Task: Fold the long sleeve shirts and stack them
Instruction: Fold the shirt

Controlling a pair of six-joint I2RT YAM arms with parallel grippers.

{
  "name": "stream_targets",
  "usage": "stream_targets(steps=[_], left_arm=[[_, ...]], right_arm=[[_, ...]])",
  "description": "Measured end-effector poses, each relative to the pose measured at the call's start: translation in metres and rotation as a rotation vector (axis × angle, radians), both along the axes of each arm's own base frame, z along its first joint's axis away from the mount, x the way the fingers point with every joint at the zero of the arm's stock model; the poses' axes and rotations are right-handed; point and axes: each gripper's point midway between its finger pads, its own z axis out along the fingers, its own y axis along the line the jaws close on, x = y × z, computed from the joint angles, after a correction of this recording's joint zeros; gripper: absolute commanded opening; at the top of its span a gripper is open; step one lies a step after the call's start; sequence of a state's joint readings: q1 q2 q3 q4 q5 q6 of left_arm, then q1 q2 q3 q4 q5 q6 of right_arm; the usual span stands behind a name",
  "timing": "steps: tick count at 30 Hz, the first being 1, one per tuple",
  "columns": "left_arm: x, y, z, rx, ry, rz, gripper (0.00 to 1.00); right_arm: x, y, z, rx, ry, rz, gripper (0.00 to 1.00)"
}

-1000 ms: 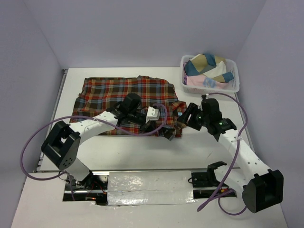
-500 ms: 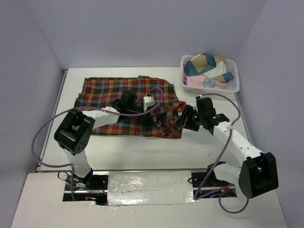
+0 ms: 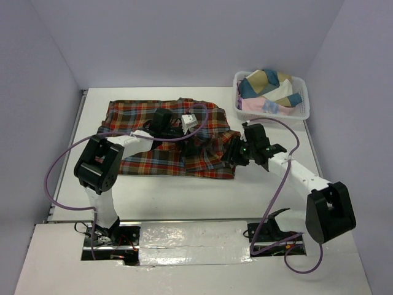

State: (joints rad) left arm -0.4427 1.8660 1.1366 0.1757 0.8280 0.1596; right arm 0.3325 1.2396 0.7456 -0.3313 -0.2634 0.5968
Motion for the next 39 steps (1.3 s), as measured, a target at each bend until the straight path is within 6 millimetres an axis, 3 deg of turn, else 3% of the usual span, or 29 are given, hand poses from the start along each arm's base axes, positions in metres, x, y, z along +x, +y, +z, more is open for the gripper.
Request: stream_targets(steps=[7, 10, 14, 19, 22, 26, 29, 35, 39], left_arm=[[0.026, 0.028, -0.025, 0.162, -0.016, 0.188, 0.99], [0.041, 0.038, -0.026, 0.215, -0.044, 0.268, 0.99], [0.055, 0.044, -0.022, 0.243, -0.085, 0.329, 0.99], [0.059, 0.05, -0.028, 0.282, -0.104, 0.373, 0.99], [0.058, 0.053, -0.035, 0.305, -0.107, 0.388, 0.97], [0.06, 0.051, -0.034, 0.307, -0.138, 0.394, 0.94], [0.062, 0.046, -0.03, 0.301, -0.173, 0.382, 0.93], [0.061, 0.036, -0.027, 0.289, -0.224, 0.353, 0.94], [0.057, 0.033, -0.031, 0.295, -0.245, 0.332, 0.95]], right_arm=[[0.018, 0.015, -0.004, -0.082, -0.029, 0.059, 0.41], [0.033, 0.015, -0.005, -0.12, -0.041, 0.053, 0.47], [0.046, 0.015, -0.019, -0.163, -0.017, 0.049, 0.5], [0.04, 0.021, -0.044, -0.191, 0.042, 0.081, 0.47], [0.036, 0.029, -0.049, -0.193, 0.05, 0.104, 0.42], [0.033, 0.031, -0.062, -0.204, 0.078, 0.117, 0.15], [0.032, 0.03, -0.066, -0.209, 0.089, 0.114, 0.0], [0.031, 0.027, -0.065, -0.216, 0.085, 0.106, 0.0], [0.021, 0.018, -0.054, -0.218, 0.054, 0.077, 0.0]])
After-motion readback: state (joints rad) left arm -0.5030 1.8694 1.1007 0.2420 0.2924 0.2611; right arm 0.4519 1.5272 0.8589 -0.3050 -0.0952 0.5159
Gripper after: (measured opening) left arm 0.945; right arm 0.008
